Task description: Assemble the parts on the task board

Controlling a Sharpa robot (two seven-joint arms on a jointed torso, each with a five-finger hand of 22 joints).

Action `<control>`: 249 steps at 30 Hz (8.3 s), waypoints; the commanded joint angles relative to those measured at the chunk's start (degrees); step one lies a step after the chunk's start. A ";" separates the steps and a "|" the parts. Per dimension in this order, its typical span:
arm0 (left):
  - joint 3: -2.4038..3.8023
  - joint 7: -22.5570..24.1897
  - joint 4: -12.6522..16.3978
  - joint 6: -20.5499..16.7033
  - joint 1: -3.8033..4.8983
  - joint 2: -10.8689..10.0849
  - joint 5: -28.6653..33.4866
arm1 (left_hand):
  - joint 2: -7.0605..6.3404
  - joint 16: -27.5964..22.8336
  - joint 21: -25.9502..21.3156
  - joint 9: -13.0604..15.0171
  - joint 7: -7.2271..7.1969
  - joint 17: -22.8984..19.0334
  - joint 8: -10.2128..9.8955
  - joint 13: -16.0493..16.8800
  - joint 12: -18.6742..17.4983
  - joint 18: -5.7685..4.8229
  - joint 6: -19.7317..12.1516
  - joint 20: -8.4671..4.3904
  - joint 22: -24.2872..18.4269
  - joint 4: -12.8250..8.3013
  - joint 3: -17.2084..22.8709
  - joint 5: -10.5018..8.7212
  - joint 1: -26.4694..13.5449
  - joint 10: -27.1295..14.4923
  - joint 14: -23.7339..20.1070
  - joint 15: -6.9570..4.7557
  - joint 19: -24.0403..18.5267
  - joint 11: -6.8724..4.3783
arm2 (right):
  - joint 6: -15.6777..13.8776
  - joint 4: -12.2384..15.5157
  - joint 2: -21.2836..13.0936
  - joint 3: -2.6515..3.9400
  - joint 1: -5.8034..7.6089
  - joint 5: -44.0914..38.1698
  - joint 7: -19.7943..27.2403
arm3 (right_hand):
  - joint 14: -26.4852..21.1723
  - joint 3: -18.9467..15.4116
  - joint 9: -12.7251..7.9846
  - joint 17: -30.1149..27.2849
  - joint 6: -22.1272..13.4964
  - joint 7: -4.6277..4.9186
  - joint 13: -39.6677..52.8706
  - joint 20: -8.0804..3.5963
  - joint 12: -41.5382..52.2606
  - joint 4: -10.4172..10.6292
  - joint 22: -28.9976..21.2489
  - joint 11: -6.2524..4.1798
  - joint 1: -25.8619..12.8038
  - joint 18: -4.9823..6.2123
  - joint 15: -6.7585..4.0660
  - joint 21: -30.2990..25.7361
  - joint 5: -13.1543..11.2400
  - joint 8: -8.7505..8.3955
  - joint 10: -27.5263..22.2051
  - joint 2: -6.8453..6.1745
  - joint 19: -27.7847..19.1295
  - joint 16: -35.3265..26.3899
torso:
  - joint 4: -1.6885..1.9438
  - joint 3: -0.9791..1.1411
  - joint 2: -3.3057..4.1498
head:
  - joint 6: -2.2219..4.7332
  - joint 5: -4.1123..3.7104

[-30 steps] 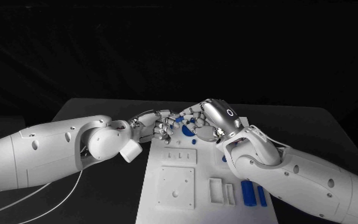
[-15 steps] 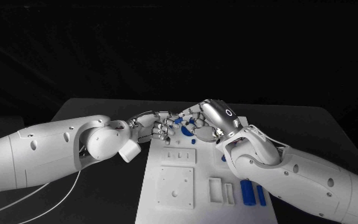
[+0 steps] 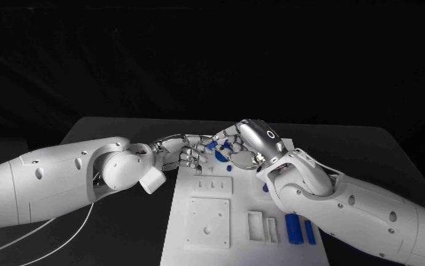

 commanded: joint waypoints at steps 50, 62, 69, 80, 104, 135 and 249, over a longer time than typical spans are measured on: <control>0.25 13.48 -3.73 -10.76 0.82 -0.51 -31.84 | -3.61 -4.81 -9.79 -27.49 3.88 -8.89 0.97 -2.49 -0.77 -0.31 -3.06 3.56 -4.50 15.43 -14.57 -23.44 14.41 -8.08 -4.72 3.21 -0.61 3.44 | 34.87 0.83 -6.24 0.24 5.31 32.73 -9.04 | -0.08 -4.47 0.07 0.04 -0.48 0.24 0.94 -0.36 -0.22 -4.35 3.54 0.14 -2.23 -0.70 -0.36 -0.82 6.32 0.39 -0.24 3.83 2.52 -0.25 | -0.15 -0.09 -0.08 | -0.11 -1.21; 0.13 14.96 -1.56 -7.30 0.93 0.37 -34.53 | -1.74 -3.52 -9.74 -30.03 4.32 -8.64 -0.20 -2.56 -1.17 -0.45 -4.05 3.73 -3.87 13.94 -15.85 -23.35 16.20 -7.65 -5.88 3.34 -1.50 3.49 | 59.58 -10.19 -2.97 0.22 11.09 51.01 -14.17 | -0.23 -5.60 0.07 0.31 -0.91 0.38 0.73 -0.22 -0.33 -5.61 3.55 0.27 -2.77 -0.74 -0.20 -1.65 7.07 0.35 -0.82 5.02 2.28 -0.39 | -0.16 -0.10 -0.12 | -0.14 -1.82; 0.07 13.97 -0.86 -5.75 0.94 1.40 -36.17 | 2.40 -3.40 -9.72 -30.55 4.44 -8.76 -0.19 -2.52 -1.65 -0.45 -4.53 3.69 -3.66 16.54 -17.38 -26.01 15.65 -7.43 -5.68 3.32 -1.41 3.55 | 71.19 -17.17 -0.30 0.19 12.71 61.56 -17.79 | -0.36 -6.31 0.11 0.54 -1.09 0.44 0.79 -0.11 -0.27 -6.23 3.47 0.37 -2.94 -0.69 -0.10 -2.27 7.16 0.37 -1.14 5.68 1.95 -0.31 | -0.13 -0.04 -0.10 | -0.21 -1.65; 0.04 11.52 -1.31 -4.24 1.20 4.05 -40.73 | 0.53 5.15 -4.03 -29.35 3.24 -4.99 -0.12 -1.88 1.19 -0.48 -1.96 1.85 0.55 16.28 -17.85 -19.76 15.05 -3.82 -4.11 1.47 -0.42 1.84 | 83.34 -23.40 2.54 -0.25 14.38 69.80 -21.69 | -0.49 -8.23 0.12 1.01 -1.23 0.49 0.80 0.00 -0.25 -7.29 3.48 0.44 -3.14 -0.70 0.02 -2.15 8.70 0.38 -1.34 6.75 1.64 -0.02 | -0.22 -0.10 -0.08 | -0.69 -1.99; 0.01 4.47 -1.90 -0.42 1.31 6.88 -38.17 | -2.45 17.48 -2.21 10.78 -0.78 -3.11 2.05 7.78 13.32 -1.31 1.77 -0.53 12.57 21.88 -16.77 -9.59 6.59 -4.10 -4.25 -0.99 1.22 -1.13 | 85.93 -24.38 4.16 -0.70 14.88 68.84 -22.89 | -0.54 -8.41 0.12 1.37 -1.35 0.54 0.96 0.02 -0.10 -7.73 3.47 0.48 -3.19 -0.65 0.04 -2.05 8.46 0.37 -1.43 7.21 1.48 0.19 | -0.23 -0.09 -0.10 | -1.39 -2.37; 0.01 7.38 -1.70 -0.72 1.28 6.93 -41.71 | -5.39 15.58 -23.30 9.74 0.29 -6.04 -0.13 6.75 11.82 -1.31 0.66 0.44 33.40 25.52 -16.57 -14.41 5.30 -6.15 -5.47 0.05 6.96 0.09 | 86.86 -24.92 5.44 -0.92 14.89 70.27 -23.66 | -0.56 -8.39 0.13 1.66 -1.38 0.57 1.11 0.05 0.01 -7.99 3.52 0.52 -3.33 -0.65 0.07 -1.63 8.70 0.37 -1.44 7.34 1.34 0.33 | -0.20 -0.09 -0.10 | -1.07 -3.02; -0.90 4.28 -2.69 -1.01 1.24 6.72 -32.83 | 6.79 18.83 -30.89 15.04 -0.71 -3.80 -0.04 6.23 11.22 -1.26 1.49 -0.99 47.88 5.20 -7.26 5.04 16.32 -3.31 -4.01 -1.39 11.75 -1.25 | 69.84 -21.60 2.98 -0.94 14.39 60.83 -20.06 | -2.11 -17.71 -0.23 -0.53 -9.68 2.58 -4.41 1.23 -4.99 -3.81 1.39 2.13 -2.98 0.99 1.25 -9.85 11.28 0.29 -6.98 5.39 0.21 -3.65 | -0.21 -0.06 -0.12 | -1.86 -2.93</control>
